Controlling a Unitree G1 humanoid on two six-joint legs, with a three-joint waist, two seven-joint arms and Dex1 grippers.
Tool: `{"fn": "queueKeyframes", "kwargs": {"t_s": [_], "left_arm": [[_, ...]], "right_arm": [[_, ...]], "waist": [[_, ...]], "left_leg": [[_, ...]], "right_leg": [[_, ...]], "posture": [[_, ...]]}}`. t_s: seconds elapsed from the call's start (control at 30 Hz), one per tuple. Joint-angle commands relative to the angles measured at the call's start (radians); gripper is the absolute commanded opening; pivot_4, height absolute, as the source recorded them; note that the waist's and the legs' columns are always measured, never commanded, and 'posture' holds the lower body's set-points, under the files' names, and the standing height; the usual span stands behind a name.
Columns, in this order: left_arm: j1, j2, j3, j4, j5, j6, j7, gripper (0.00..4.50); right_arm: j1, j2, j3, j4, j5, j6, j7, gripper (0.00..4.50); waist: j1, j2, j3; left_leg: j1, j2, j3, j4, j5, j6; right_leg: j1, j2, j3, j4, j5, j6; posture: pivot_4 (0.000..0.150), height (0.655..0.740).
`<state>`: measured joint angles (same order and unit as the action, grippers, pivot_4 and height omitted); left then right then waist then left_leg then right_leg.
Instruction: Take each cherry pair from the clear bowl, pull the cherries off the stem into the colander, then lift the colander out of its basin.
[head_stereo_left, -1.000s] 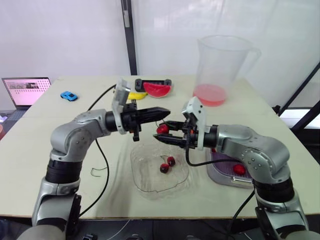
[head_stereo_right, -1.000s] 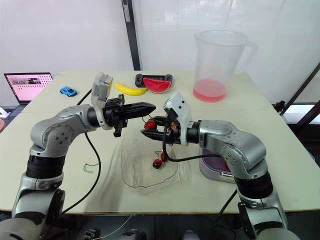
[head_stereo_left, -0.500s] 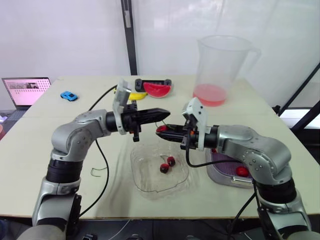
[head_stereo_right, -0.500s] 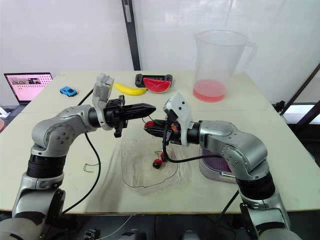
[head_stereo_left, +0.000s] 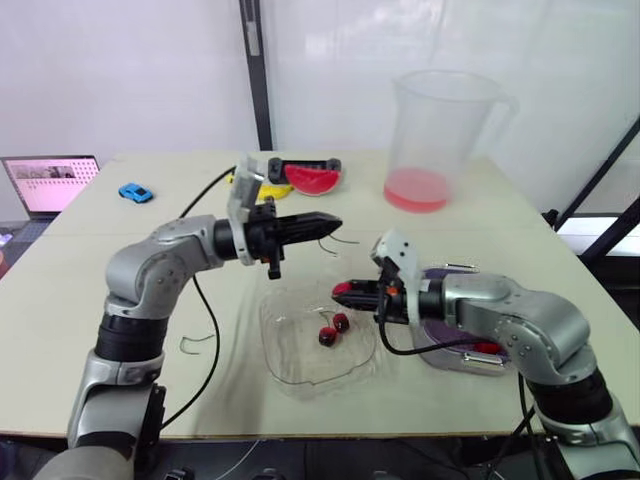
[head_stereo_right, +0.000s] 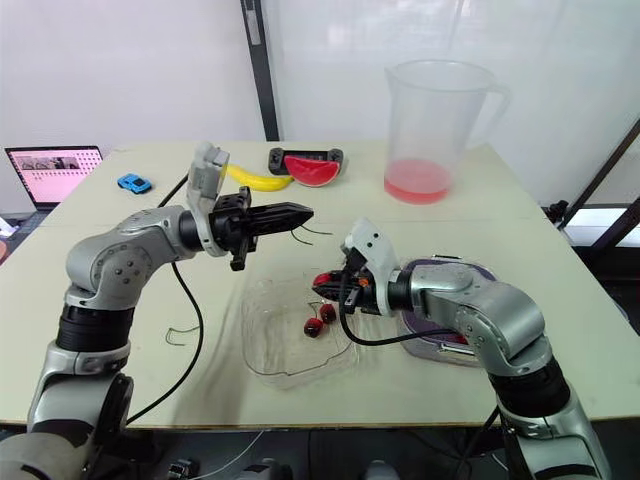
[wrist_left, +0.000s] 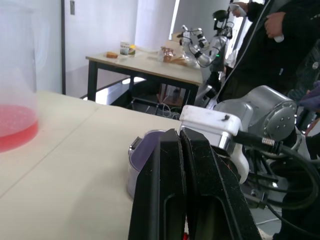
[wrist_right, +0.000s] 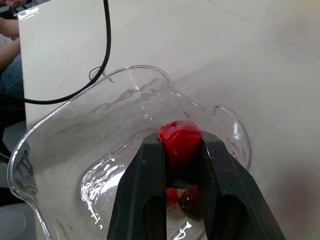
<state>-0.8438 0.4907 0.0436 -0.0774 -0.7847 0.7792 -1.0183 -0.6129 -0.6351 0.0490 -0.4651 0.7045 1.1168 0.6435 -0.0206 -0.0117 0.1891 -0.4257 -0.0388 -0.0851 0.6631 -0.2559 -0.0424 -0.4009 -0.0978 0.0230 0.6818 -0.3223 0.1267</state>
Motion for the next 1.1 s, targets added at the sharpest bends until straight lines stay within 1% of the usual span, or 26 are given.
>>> {"fn": "queueKeyframes", "kwargs": {"t_s": [0.03, 0.13, 0.2, 0.23, 0.3, 0.37, 0.43, 0.5, 0.53, 0.63, 0.67, 0.7, 0.77, 0.9, 1.0, 1.07, 1.1], "left_arm": [[-0.015, 0.020, 0.033, -0.020, -0.005, -0.014, 0.005, 0.00], [-0.007, 0.027, 0.040, -0.031, -0.011, -0.009, 0.013, 0.00], [0.009, 0.038, 0.049, -0.044, -0.015, -0.003, 0.022, 0.00], [0.020, 0.046, 0.055, -0.051, -0.017, -0.001, 0.027, 0.00], [0.041, 0.059, 0.064, -0.062, -0.020, 0.001, 0.034, 0.00], [0.061, 0.070, 0.072, -0.073, -0.026, 0.002, 0.044, 0.00], [0.077, 0.077, 0.079, -0.082, -0.031, 0.003, 0.051, 0.00], [0.099, 0.085, 0.085, -0.094, -0.033, 0.004, 0.055, 0.00], [0.115, 0.090, 0.086, -0.099, -0.031, 0.003, 0.057, 0.00], [0.156, 0.102, 0.087, -0.115, -0.026, -0.003, 0.063, 0.00], [0.165, 0.103, 0.088, -0.121, -0.029, -0.003, 0.068, 0.00], [0.176, 0.106, 0.090, -0.127, -0.030, -0.004, 0.071, 0.00], [0.199, 0.114, 0.095, -0.138, -0.028, -0.006, 0.076, 0.00], [0.224, 0.124, 0.111, -0.152, -0.036, -0.002, 0.093, 0.00], [0.243, 0.137, 0.128, -0.168, -0.045, 0.005, 0.104, 0.00], [0.260, 0.144, 0.144, -0.176, -0.056, 0.014, 0.121, 0.00], [0.277, 0.148, 0.157, -0.178, -0.060, 0.014, 0.131, 0.00]], "right_arm": [[-0.039, -0.033, -0.089, -0.028, 0.076, 0.025, 0.035, 0.36], [-0.055, -0.094, -0.128, -0.017, 0.107, 0.034, 0.077, 0.36], [-0.076, -0.226, -0.162, 0.033, 0.096, 0.017, 0.170, 0.36], [-0.081, -0.321, -0.162, 0.067, 0.069, -0.007, 0.237, 0.36], [-0.072, -0.488, -0.126, 0.123, -0.001, -0.076, 0.354, 0.36], [-0.036, -0.613, -0.065, 0.166, -0.085, -0.168, 0.446, 0.36], [-0.005, -0.677, -0.021, 0.198, -0.151, -0.249, 0.508, 0.36], [0.013, -0.705, 0.033, 0.241, -0.241, -0.344, 0.541, 0.36], [0.024, -0.714, 0.065, 0.262, -0.295, -0.397, 0.556, 0.36], [0.030, -0.695, 0.117, 0.303, -0.365, -0.457, 0.590, 0.36], [0.031, -0.689, 0.128, 0.315, -0.383, -0.469, 0.597, 1.33], [0.037, -0.687, 0.140, 0.325, -0.403, -0.480, 0.605, 1.63], [0.045, -0.680, 0.153, 0.354, -0.446, -0.522, 0.609, 2.51], [0.012, -0.664, 0.131, 0.386, -0.450, -0.521, 0.643, 4.48], [-0.041, -0.699, 0.111, 0.398, -0.456, -0.519, 0.704, 4.48], [-0.101, -0.685, 0.081, 0.397, -0.396, -0.471, 0.747, 4.48], [-0.154, -0.648, 0.054, 0.393, -0.326, -0.416, 0.765, 4.48]], "waist": [[0.001, 0.000, 0.000], [0.005, 0.000, 0.000], [0.009, 0.000, 0.000], [0.011, 0.001, 0.001], [0.011, 0.001, 0.001], [0.006, 0.000, 0.001], [0.001, 0.000, 0.001], [-0.006, 0.000, 0.001], [-0.007, 0.001, 0.000], [-0.008, 0.001, 0.001], [-0.007, 0.002, 0.001], [-0.004, 0.001, 0.001], [0.001, 0.001, 0.001], [0.008, 0.001, 0.001], [0.006, 0.002, 0.001], [0.006, 0.002, 0.001], [0.003, 0.002, 0.001]], "left_leg": [[0.000, 0.000, 0.000, 0.000, 0.000, 0.000], [0.000, 0.000, 0.000, 0.000, 0.000, 0.000], [0.000, 0.000, 0.000, 0.000, 0.000, 0.000], [0.000, 0.000, 0.000, 0.001, 0.000, 0.000], [0.000, -0.001, 0.001, 0.001, -0.001, 0.001], [0.000, -0.001, 0.001, 0.001, -0.001, 0.002], [0.000, 0.000, 0.001, 0.000, -0.001, 0.002], [0.001, 0.001, 0.002, 0.000, -0.001, 0.002], [0.001, 0.001, 0.003, 0.000, -0.001, 0.002], [0.001, 0.001, 0.003, -0.001, -0.001, 0.002], [0.001, 0.001, 0.003, -0.001, -0.001, 0.002], [0.000, 0.001, 0.003, -0.001, -0.001, 0.002], [0.000, 0.001, 0.003, 0.000, -0.001, 0.002], [0.000, 0.001, 0.003, 0.000, -0.001, 0.001], [0.000, 0.001, 0.003, 0.000, -0.001, 0.001], [0.000, 0.001, 0.002, 0.000, -0.001, 0.001], [0.000, 0.001, 0.002, 0.000, -0.001, 0.001]], "right_leg": [[0.000, 0.000, 0.000, 0.000, 0.000, 0.000], [0.000, 0.000, 0.000, 0.000, 0.000, 0.000], [0.001, 0.000, 0.000, -0.001, 0.000, 0.000], [0.001, -0.001, 0.000, -0.001, 0.000, 0.000], [0.002, -0.001, 0.000, -0.002, 0.000, 0.000], [0.002, -0.001, 0.000, -0.002, 0.000, 0.000], [0.002, 0.001, 0.000, -0.002, 0.000, 0.000], [0.002, 0.001, 0.000, -0.002, 0.000, 0.000], [0.002, 0.001, 0.001, -0.002, 0.000, 0.000], [0.000, 0.000, 0.002, -0.002, 0.000, 0.000], [0.000, 0.000, 0.002, -0.001, 0.000, 0.000], [0.000, 0.000, 0.002, -0.001, 0.000, 0.000], [0.000, 0.000, 0.002, -0.001, 0.000, 0.000], [0.000, 0.000, 0.002, -0.002, 0.000, 0.000], [0.000, -0.001, 0.002, -0.002, 0.000, 0.000], [0.000, -0.001, 0.002, -0.002, 0.000, 0.000], [0.000, -0.001, 0.002, -0.002, 0.000, 0.000]], "posture": [[0.150, 0.7400], [0.150, 0.7400], [0.150, 0.7400], [0.150, 0.7400], [0.150, 0.7400], [0.150, 0.7400], [0.150, 0.7400], [0.150, 0.7400], [0.150, 0.7400], [0.150, 0.7400], [0.150, 0.7400], [0.150, 0.7400], [0.150, 0.7400], [0.150, 0.7400], [0.150, 0.7400], [0.150, 0.7400], [0.150, 0.7400]]}}
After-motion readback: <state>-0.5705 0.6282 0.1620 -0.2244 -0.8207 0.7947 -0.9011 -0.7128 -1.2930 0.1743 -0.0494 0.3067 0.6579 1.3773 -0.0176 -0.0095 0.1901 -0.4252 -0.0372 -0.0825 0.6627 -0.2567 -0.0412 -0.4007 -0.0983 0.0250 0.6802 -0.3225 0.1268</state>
